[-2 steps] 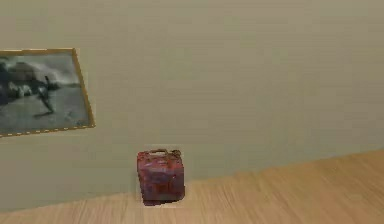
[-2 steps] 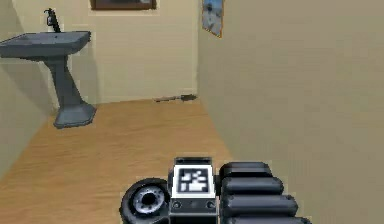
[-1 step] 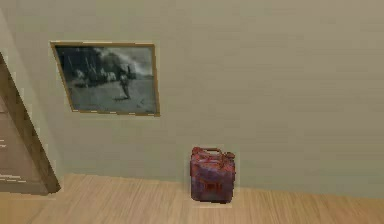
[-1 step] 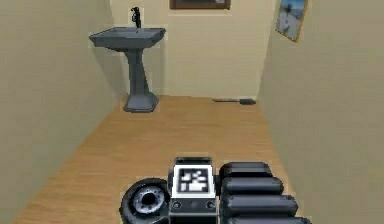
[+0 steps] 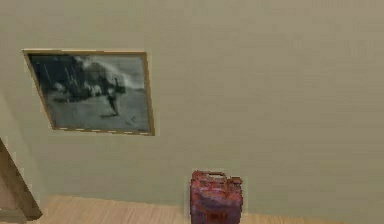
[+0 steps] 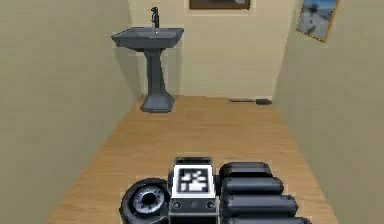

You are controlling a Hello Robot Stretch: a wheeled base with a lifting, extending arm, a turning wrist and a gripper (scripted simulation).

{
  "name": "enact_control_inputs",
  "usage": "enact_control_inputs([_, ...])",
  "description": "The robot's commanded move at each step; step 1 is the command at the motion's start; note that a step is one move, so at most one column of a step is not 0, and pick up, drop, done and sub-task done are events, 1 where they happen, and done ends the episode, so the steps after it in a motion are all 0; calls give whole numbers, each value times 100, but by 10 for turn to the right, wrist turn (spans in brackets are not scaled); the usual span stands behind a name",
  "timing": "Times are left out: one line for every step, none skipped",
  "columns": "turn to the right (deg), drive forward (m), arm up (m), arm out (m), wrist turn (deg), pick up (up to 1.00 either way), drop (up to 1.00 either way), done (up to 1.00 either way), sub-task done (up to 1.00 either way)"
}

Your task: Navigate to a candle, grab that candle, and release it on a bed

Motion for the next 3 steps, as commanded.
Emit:
enact_control_inputs([-300,0,0,0,0,0,0,0,0])
enact_control_inputs([0,40,0,0,0,0,0,0,0])
enact_control_inputs([-450,0,0,0,0,0,0,0,0])
